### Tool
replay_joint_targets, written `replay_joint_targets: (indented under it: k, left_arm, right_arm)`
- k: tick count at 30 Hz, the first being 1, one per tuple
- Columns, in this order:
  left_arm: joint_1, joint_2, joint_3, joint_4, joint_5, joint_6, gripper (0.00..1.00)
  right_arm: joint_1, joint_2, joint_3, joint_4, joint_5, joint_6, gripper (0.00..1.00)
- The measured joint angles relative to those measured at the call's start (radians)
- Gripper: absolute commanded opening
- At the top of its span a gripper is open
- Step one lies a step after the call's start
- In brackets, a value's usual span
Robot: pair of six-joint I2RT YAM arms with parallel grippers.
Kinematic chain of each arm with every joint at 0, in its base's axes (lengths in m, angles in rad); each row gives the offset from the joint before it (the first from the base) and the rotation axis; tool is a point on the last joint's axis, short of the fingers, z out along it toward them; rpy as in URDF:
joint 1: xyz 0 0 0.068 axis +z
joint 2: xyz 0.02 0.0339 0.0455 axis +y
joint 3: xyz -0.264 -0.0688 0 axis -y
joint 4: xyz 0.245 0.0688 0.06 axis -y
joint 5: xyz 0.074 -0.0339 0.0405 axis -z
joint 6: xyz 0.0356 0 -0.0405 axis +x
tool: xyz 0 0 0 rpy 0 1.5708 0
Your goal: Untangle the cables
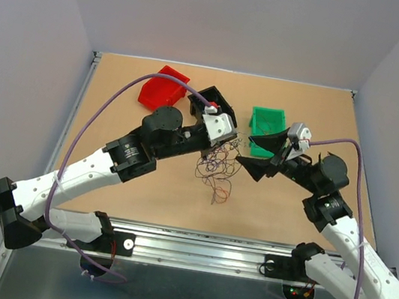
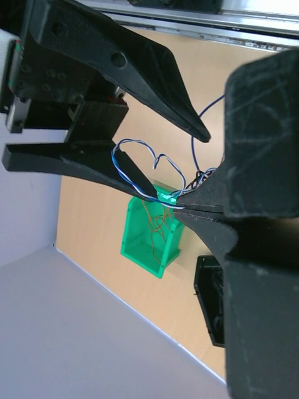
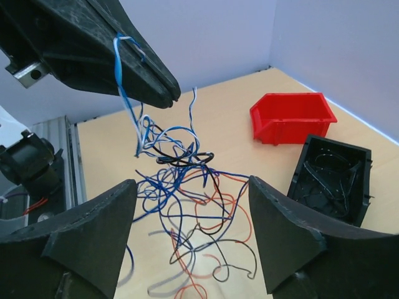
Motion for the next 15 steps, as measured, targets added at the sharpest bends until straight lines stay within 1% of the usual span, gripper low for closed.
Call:
replay_joint_targets:
  k: [3, 5, 9, 13, 14, 15]
  left_arm:
    - [0.001, 0.002, 0.000, -0.001, 0.019, -0.003, 0.00]
    - [0.001, 0.002, 0.000, -0.001, 0.032, -0.003, 0.00]
    - [0.001, 0.002, 0.000, -0.010, 0.073, -0.003, 0.00]
    - [0.004, 0.002, 0.000, -0.037, 0.128, -0.002, 0.00]
    - [0.005, 0.004, 0.000, -0.046, 0.142, -0.002, 0.00]
    - [0.006, 0.006, 0.000, -0.055, 0.153, -0.002, 0.00]
  right_arm:
    - [0.000, 0.027, 0.000, 0.003, -0.015, -0.004, 0.80]
    - [0.000, 0.032, -0.008, 0.018, -0.021, -0.009, 0.76]
    - [0.000, 0.031, -0.024, 0.045, -0.030, -0.017, 0.74]
    - [0.000, 0.025, -0.045, 0.073, -0.045, -0.026, 0.68]
    - [0.000, 0.025, -0.047, 0.077, -0.050, -0.029, 0.64]
    - [0.000, 0.026, -0.047, 0.079, -0.052, -0.034, 0.62]
